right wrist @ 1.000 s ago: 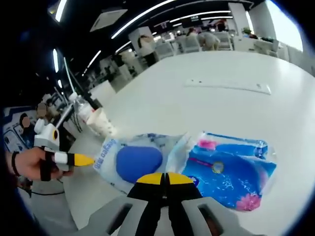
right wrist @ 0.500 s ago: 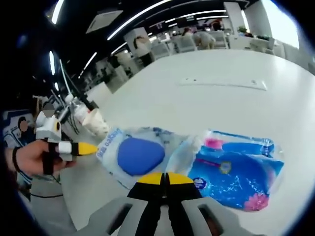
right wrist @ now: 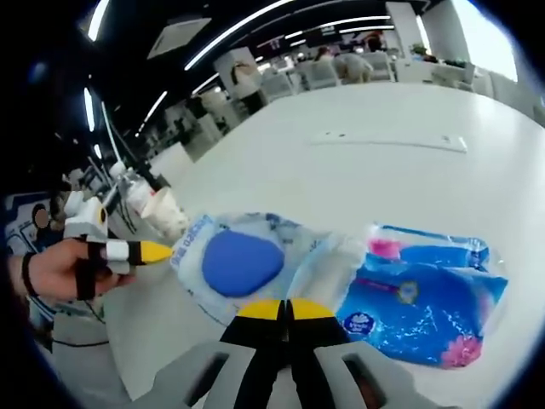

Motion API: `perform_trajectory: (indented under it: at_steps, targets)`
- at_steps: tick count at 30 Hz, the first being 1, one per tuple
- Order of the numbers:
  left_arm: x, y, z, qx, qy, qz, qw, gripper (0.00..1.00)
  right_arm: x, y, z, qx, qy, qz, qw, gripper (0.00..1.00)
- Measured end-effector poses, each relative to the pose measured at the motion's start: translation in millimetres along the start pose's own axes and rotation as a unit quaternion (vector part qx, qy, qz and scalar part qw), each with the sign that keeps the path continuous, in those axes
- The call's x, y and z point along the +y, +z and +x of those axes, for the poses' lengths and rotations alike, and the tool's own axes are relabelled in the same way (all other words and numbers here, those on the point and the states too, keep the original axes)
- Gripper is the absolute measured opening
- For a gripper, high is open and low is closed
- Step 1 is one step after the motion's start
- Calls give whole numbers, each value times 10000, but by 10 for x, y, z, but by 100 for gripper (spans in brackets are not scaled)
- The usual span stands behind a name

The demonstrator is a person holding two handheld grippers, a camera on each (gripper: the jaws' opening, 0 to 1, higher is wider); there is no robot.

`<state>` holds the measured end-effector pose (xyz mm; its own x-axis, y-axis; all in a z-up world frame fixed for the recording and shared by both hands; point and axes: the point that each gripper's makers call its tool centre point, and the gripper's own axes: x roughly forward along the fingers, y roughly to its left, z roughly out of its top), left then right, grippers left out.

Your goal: Arrange the tabletop items into an orderly group along one side of the table until the central work area is clear of visible clutter.

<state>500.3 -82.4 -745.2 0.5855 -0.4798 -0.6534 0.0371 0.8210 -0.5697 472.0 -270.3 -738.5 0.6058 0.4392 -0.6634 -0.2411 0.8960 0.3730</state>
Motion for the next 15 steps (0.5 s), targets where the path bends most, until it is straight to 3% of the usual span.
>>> perform_trajectory:
  at_steps: [15]
  targets:
    - [2, 54, 60, -144, 50, -223, 9996, 0, -112, 74, 94, -141, -122, 62, 9998, 0]
